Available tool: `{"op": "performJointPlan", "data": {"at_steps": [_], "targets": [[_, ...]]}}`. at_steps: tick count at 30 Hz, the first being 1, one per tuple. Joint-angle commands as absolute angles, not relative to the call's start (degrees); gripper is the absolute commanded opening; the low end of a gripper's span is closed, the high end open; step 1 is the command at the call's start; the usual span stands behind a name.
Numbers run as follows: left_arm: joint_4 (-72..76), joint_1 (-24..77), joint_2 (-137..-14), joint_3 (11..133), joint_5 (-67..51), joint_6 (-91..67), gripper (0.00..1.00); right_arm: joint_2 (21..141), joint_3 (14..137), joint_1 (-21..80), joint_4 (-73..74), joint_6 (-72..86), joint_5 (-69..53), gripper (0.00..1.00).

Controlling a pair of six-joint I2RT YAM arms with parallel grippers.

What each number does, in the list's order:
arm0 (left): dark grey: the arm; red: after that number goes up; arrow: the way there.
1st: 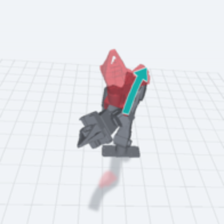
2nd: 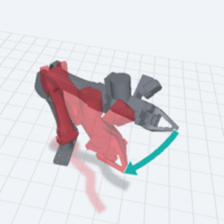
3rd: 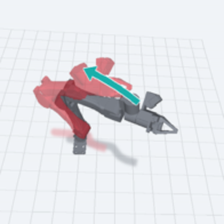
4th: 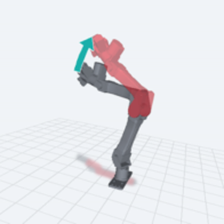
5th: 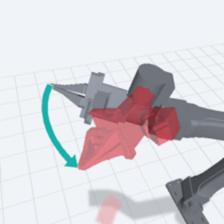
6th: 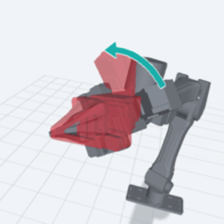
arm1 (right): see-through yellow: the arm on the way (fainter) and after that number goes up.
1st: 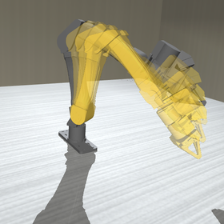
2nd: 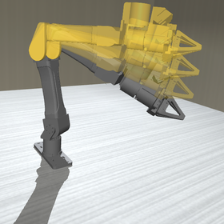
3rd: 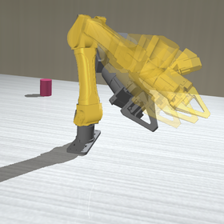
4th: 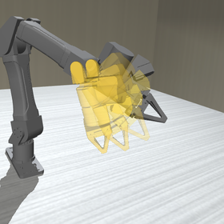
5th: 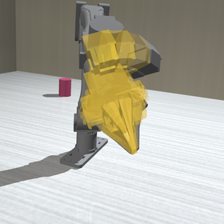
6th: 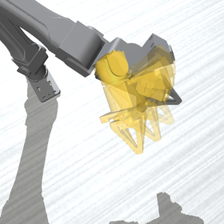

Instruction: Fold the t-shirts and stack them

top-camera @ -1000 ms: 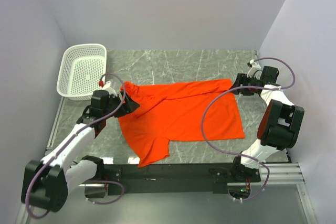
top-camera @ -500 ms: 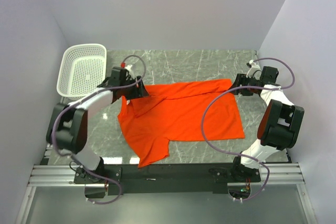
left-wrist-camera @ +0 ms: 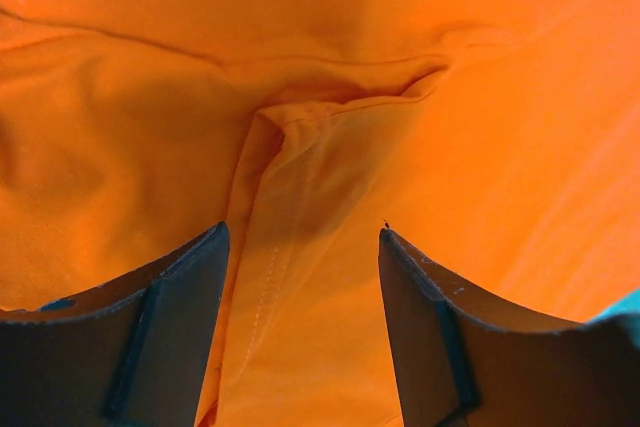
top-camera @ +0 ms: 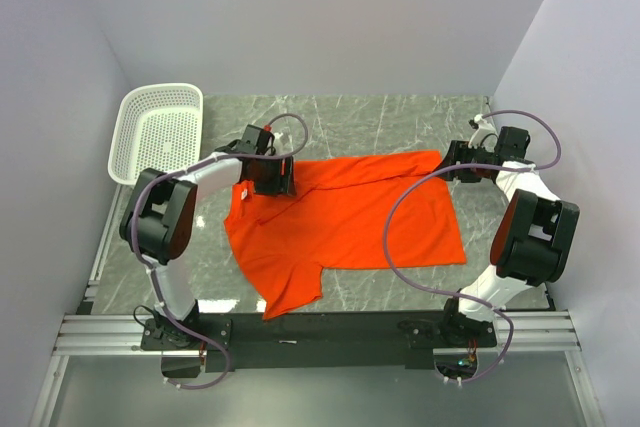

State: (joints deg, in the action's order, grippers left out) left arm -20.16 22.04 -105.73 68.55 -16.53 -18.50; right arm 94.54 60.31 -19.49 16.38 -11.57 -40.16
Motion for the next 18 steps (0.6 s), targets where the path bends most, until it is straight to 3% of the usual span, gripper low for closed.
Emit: {"op": "performJointPlan", "data": {"at_steps": [1,15,18], "targets": [[-22.06,22.50,-106.70,71.45,-14.94,-16.17,0.66,94.48,61.26,-19.34,16.52,-11.34,-41.40,0.70],[-24.52,24.70,-106.26,71.20,-18.01,-14.50,0.61,94.13,61.43,-19.42,16.70,-11.25,-41.66,0.70],[-24.61,24.96,-106.00,70.49,-17.84,-14.33,0.55,93.87,61.44,-19.34,16.88,-11.25,-41.83,0.70]]}}
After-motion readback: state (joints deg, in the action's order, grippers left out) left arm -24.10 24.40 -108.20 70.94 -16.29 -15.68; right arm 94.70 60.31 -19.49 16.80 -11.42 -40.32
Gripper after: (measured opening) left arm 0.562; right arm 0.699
